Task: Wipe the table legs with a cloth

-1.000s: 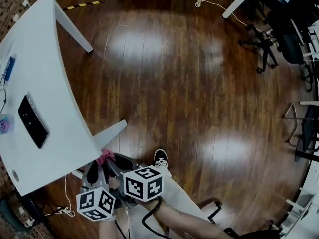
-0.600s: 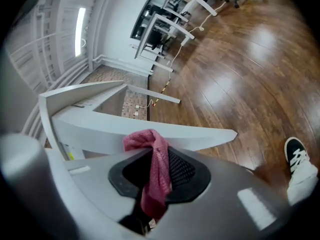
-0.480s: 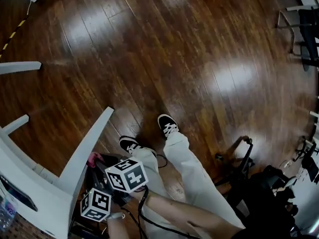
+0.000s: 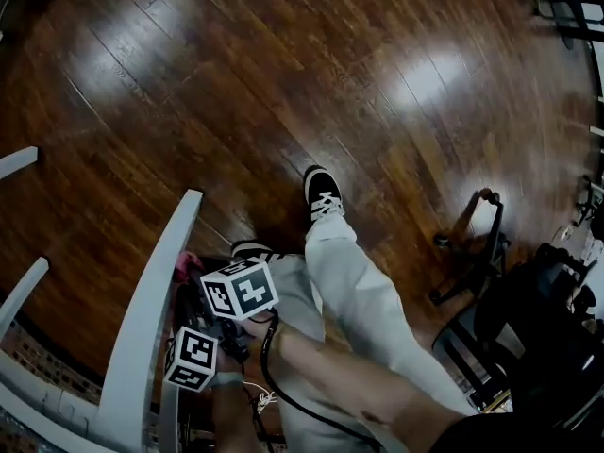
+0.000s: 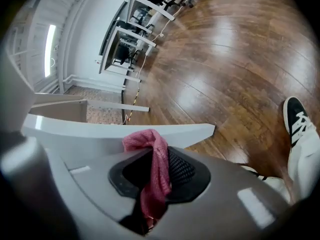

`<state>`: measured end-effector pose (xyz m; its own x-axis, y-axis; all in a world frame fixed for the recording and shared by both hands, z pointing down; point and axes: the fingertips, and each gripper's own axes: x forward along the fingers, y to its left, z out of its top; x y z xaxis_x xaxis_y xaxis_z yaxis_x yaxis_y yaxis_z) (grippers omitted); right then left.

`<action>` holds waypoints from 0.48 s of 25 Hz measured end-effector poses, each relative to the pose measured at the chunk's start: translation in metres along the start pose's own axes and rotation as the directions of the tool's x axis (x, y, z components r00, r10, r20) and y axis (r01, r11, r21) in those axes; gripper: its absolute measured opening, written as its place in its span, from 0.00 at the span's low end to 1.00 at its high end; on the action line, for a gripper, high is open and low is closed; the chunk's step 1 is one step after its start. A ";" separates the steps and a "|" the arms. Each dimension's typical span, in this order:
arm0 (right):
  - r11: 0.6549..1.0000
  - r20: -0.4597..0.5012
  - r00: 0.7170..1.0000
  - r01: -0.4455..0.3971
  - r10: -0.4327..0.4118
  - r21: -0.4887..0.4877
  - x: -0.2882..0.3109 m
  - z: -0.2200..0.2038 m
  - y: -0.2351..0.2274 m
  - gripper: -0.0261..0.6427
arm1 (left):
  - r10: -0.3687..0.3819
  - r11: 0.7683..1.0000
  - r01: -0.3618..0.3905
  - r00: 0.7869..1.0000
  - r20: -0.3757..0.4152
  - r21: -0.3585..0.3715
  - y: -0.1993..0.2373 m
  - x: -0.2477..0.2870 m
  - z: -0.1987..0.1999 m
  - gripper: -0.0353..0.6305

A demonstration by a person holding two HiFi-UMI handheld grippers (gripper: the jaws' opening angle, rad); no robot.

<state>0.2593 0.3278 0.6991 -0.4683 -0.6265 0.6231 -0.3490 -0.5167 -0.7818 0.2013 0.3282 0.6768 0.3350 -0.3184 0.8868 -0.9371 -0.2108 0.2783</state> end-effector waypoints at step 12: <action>1.000 -0.046 0.999 0.016 -0.015 0.018 0.095 0.018 -0.132 0.13 | 0.019 0.994 0.011 0.963 -0.269 0.108 0.002 0.132 -0.074 0.06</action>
<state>0.2753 0.3261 0.8615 -0.5000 -0.5911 0.6329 -0.3413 -0.5372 -0.7713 0.2361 0.3543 0.8217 0.2786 -0.0625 0.9584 -0.9174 -0.3126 0.2463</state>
